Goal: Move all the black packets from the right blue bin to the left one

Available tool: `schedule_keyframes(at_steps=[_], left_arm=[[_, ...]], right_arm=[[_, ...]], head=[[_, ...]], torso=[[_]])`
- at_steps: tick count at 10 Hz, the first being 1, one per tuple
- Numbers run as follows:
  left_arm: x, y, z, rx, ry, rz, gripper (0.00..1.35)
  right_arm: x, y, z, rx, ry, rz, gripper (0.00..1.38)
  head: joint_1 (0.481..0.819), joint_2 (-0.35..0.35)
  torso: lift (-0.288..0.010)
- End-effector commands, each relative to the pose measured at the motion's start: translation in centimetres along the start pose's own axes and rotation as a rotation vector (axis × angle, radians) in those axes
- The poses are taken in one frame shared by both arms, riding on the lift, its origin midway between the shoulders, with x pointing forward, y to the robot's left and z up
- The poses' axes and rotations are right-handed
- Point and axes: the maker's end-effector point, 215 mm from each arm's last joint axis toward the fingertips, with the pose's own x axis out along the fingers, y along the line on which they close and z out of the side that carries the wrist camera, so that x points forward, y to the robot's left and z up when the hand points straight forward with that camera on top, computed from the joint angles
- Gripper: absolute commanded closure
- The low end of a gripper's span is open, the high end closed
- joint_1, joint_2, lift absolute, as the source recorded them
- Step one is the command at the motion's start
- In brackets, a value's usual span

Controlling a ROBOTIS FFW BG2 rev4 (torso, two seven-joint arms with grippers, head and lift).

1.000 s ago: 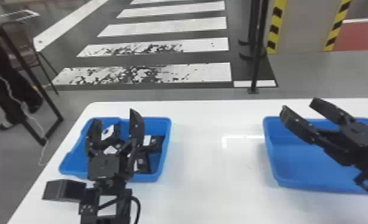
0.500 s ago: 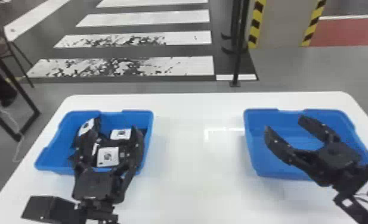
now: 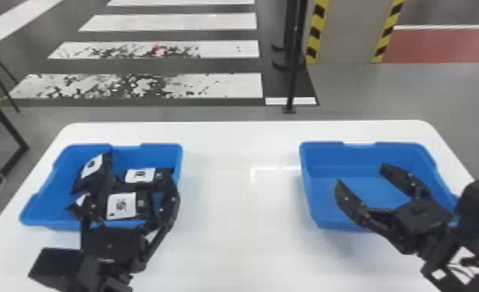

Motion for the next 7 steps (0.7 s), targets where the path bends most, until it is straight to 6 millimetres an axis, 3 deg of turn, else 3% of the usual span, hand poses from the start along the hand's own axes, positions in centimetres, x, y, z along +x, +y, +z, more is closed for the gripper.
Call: schedule_keyframes(at_steps=[1,2,7], left_arm=[[-0.31,0.93,0.1,-0.007,-0.002,0.021,0.13],[-0.45,1.64,0.12,-0.005,-0.003,0.038,0.13],[-0.24,1.17,0.72,-0.032,-0.022,0.034,0.13]], right_arm=[[-0.02,-0.1,0.13,-0.009,-0.012,-0.003,0.1],[0.0,-0.12,-0.02,-0.005,-0.014,-0.005,0.1],[-0.1,0.27,0.87,-0.016,-0.045,-0.01,0.11]], head=[[0.695,0.035],[0.695,0.041],[0.695,0.054]], torso=[[-0.168],[-0.168],[-0.168]])
